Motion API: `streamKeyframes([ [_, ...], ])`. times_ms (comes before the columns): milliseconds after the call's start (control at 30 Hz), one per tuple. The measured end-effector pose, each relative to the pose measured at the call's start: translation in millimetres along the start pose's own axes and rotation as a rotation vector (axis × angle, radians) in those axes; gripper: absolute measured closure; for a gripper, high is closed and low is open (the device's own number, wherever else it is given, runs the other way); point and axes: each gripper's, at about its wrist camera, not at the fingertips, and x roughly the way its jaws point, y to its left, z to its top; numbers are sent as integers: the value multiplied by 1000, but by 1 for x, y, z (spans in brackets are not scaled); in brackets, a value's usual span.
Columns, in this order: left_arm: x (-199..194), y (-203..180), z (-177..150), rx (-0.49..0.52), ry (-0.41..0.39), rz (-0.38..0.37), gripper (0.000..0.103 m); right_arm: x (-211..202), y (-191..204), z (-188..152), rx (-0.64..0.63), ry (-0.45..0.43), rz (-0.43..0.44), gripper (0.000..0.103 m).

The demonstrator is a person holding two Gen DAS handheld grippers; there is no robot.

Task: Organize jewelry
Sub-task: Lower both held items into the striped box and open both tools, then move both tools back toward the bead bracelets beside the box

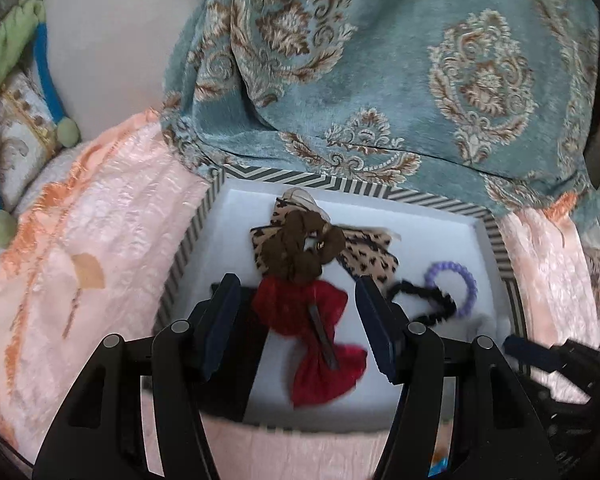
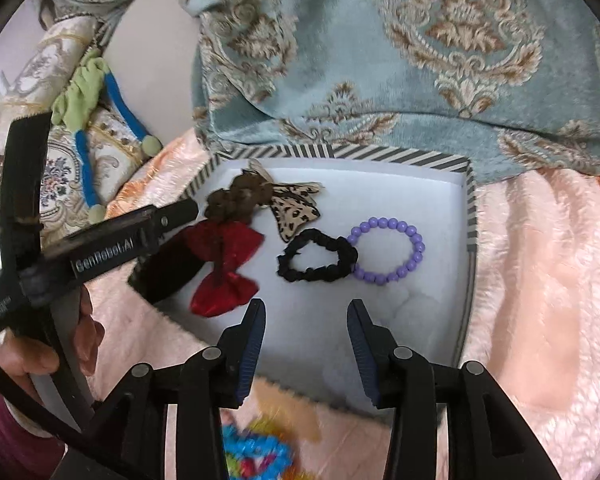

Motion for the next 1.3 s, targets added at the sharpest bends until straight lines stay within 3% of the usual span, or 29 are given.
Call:
streamKeyframes([
  [267, -54, -6, -38, 31, -55, 33, 43, -41, 10, -25, -19, -52, -17, 59],
  [467, -83, -7, -65, 13, -69, 34, 43, -70, 11, -45, -13, -94, -48, 53],
  [533, -90, -7, -72, 9, -67, 26, 43, -77, 11, -50, -14, -100, -51, 48],
  [667, -103, -6, -89, -3, -51, -6, 43, -87, 11, -62, -39, -82, -67, 47],
  [933, -102, -12, -114, -11, 20, -74, 43, -93, -9, -87, -37, -29, -107, 47],
  [1133, -91, -16, -130, -4, 64, -74, 43, -82, -18, -99, -22, 13, -92, 47],
  [1200, -87, -15, -132, -5, 74, -63, 43, -73, -13, -99, -40, 28, -81, 56],
  [1300, -83, -10, -134, -13, 82, -50, 43, -54, -3, -97, -63, 56, -53, 59],
])
